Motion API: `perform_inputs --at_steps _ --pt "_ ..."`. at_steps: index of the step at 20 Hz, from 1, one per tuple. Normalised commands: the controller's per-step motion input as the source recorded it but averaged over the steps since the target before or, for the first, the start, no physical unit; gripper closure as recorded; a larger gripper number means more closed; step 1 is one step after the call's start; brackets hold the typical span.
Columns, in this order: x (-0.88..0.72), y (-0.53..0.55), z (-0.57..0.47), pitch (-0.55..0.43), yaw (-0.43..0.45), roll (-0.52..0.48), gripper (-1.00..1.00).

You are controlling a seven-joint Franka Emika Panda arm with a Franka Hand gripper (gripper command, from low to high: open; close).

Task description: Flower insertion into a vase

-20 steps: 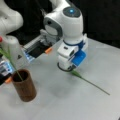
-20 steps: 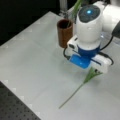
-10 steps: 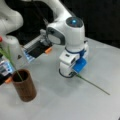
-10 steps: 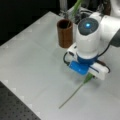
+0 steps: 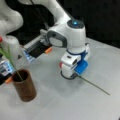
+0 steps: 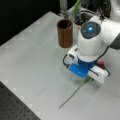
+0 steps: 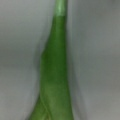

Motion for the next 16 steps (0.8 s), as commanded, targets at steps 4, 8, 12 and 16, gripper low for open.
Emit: perform_inputs --at_steps 4,8,12,16 --pt "0.05 0.07 -0.23 -0.106 0.037 -0.167 -1.00" --pt "0.06 0.06 -0.16 -0.101 0.011 -0.177 -1.00" --pt "0.06 0.06 -0.18 -0.104 0.013 -0.203 -1.00" --pt "0.07 0.09 -0.20 -0.124 0.022 -0.203 -1.00"
